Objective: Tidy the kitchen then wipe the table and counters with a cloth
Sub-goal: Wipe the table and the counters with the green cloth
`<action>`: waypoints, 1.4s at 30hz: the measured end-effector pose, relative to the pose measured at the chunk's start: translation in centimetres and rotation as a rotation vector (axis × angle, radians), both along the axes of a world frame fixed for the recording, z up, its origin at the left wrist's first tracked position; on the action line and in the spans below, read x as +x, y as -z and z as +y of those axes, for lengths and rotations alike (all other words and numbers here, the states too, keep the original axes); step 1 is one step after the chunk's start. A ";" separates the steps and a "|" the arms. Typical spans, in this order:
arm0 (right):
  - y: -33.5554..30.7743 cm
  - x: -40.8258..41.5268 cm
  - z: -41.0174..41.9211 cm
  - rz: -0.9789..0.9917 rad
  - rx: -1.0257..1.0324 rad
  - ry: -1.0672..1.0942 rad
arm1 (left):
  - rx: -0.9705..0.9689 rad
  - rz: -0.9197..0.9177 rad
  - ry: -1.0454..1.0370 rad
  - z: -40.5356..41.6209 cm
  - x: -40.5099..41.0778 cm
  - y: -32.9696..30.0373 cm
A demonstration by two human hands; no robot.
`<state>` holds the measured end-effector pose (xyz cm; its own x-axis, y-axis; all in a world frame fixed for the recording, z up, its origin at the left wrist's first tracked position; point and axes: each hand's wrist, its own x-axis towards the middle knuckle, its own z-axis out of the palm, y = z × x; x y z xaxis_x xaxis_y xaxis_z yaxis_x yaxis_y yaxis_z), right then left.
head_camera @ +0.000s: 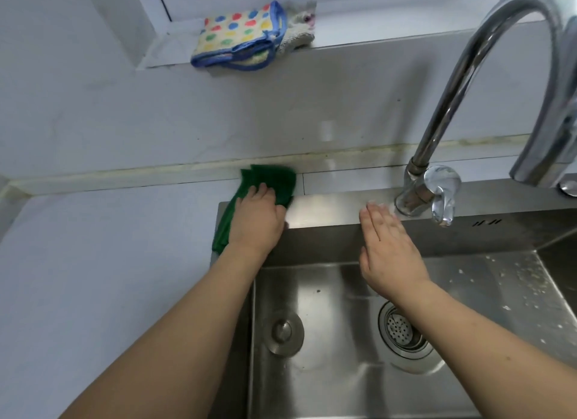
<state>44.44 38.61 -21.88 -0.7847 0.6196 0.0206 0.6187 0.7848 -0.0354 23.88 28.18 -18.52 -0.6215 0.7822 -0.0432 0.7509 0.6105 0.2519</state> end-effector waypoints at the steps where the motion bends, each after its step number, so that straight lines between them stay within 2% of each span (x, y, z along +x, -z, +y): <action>1: -0.1 0.2 0.1 0.002 -0.011 -0.011 | 0.007 -0.004 0.054 1.0 1.0 -0.2; 6: -0.7 3.3 1.0 0.031 -0.027 -0.089 | 0.012 -0.117 0.273 6.8 4.9 -1.2; 10: -1.0 6.4 1.4 0.005 -0.103 -0.103 | -0.075 -0.250 0.478 11.8 7.7 -1.7; 13: -2.1 7.8 1.5 -0.036 -0.192 -0.114 | -0.081 -0.299 0.498 13.3 8.6 -1.9; 17: -4.1 9.4 1.0 -0.132 -0.281 -0.066 | -0.018 -0.364 0.371 10.6 9.4 -2.9; 21: -6.8 10.5 -1.0 -0.162 -0.319 -0.018 | 0.125 -0.576 0.095 4.6 11.1 -5.3; 29: -10.3 14.2 -9.6 -0.159 -0.433 -0.055 | 0.374 -0.870 -0.418 -10.9 17.0 -9.7; 34: -10.9 17.0 -15.1 -0.236 -0.490 -0.131 | 0.372 -0.831 -0.544 -20.0 20.2 -11.1; 40: -9.8 19.1 -20.9 -0.357 -0.521 -0.147 | 0.279 -0.512 -0.410 -29.0 21.7 -10.1; 42: -9.4 19.3 -22.3 -0.401 -0.480 -0.151 | 0.214 -0.492 -0.357 -30.8 22.4 -8.4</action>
